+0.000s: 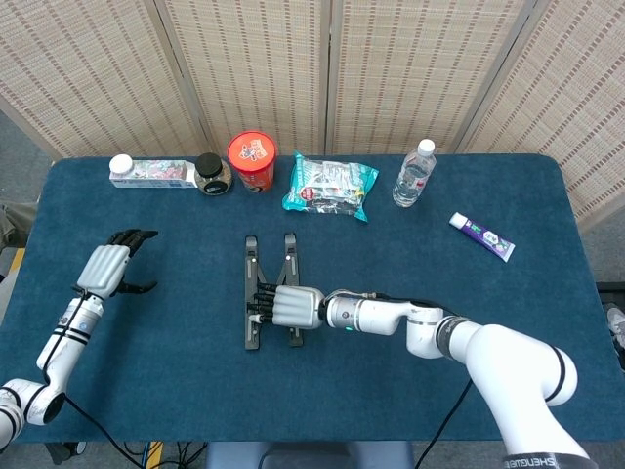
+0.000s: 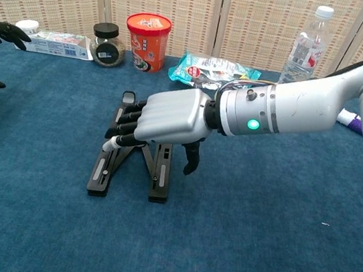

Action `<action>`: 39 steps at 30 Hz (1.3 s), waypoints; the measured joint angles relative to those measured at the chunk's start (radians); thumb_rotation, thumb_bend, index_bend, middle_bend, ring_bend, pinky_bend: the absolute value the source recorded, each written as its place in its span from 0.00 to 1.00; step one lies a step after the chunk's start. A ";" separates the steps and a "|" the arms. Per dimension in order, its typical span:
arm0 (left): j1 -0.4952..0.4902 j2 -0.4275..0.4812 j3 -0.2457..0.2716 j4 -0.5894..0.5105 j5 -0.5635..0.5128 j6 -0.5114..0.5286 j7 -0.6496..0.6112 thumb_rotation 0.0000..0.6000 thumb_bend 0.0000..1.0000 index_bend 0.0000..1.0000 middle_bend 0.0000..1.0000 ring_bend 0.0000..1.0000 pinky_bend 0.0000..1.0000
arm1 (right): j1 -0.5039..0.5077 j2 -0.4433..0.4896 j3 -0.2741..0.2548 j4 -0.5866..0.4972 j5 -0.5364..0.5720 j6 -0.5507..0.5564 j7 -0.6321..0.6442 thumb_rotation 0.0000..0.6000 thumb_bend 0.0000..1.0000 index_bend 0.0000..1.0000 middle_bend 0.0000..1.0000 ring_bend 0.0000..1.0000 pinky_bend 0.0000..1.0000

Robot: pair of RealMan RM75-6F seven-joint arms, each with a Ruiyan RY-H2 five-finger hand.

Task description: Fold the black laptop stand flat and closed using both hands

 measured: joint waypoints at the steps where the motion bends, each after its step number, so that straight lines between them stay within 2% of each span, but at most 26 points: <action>1: 0.002 0.000 -0.001 0.002 -0.001 0.000 -0.004 1.00 0.14 0.13 0.18 0.11 0.11 | 0.006 -0.014 -0.006 0.022 -0.003 0.000 0.013 1.00 0.00 0.00 0.00 0.00 0.00; 6: 0.013 -0.001 -0.006 0.019 0.000 0.000 -0.024 1.00 0.14 0.13 0.18 0.11 0.11 | 0.031 -0.068 -0.024 0.100 -0.010 0.006 0.067 1.00 0.00 0.00 0.00 0.00 0.00; 16: 0.025 -0.007 -0.010 0.048 0.008 -0.001 -0.051 1.00 0.14 0.13 0.18 0.11 0.11 | 0.079 -0.124 -0.044 0.190 -0.004 -0.004 0.138 1.00 0.00 0.00 0.00 0.00 0.00; 34: 0.034 -0.012 -0.015 0.073 0.021 -0.005 -0.071 1.00 0.14 0.13 0.18 0.11 0.11 | 0.146 -0.176 -0.070 0.240 0.044 -0.088 0.316 1.00 0.00 0.00 0.03 0.00 0.00; 39: 0.036 -0.011 -0.015 0.077 0.025 -0.005 -0.075 1.00 0.14 0.13 0.18 0.11 0.11 | 0.167 -0.195 -0.073 0.267 0.055 -0.104 0.363 1.00 0.00 0.00 0.07 0.00 0.00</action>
